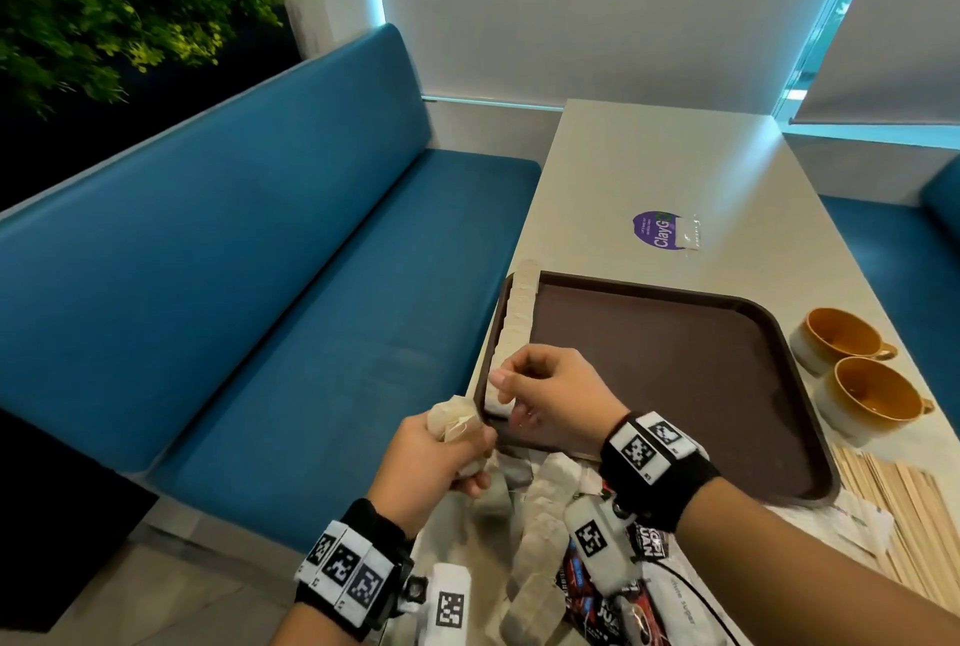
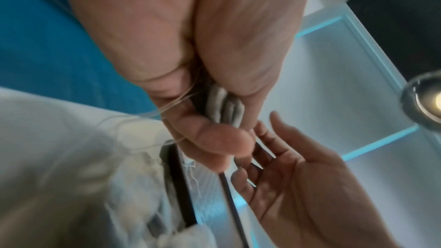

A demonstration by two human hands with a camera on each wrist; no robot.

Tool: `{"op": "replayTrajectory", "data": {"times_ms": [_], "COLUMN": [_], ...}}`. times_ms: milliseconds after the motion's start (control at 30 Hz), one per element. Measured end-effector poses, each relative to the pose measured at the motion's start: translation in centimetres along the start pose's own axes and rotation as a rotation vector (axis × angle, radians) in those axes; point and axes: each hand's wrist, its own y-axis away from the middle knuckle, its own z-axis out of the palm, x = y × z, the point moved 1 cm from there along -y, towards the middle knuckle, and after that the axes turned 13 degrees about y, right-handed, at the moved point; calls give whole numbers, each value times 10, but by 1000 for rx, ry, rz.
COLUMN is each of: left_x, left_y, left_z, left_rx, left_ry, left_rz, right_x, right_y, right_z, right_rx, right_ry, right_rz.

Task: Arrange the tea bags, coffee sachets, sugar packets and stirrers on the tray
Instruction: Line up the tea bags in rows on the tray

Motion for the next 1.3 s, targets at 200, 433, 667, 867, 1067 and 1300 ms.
{"op": "replayTrajectory", "data": {"times_ms": [200,433,667,867,1067,1300], "left_x": [7,9,6,-1,-10,-1], "left_y": [24,32,29,23,9,1], "left_z": [16,20,17,10,2,6], "left_rx": [-198,-268,-193,-126,-38,-126], "left_ry": [69,86,129,82,-145,-590], "left_rz": [-73,-94,-51,-39,-27,109], "right_x": [-11,-1,5,9,28,37], "right_y": [52,57,50,33,1,-26], "right_z": [6,0,-9,-22,-26,-5], "right_rx": [-119,-44,54,227,168,60], "right_ry": [198,184,36,2,193,307], "right_rz": [-193,-183,-91,-33,42,119]}}
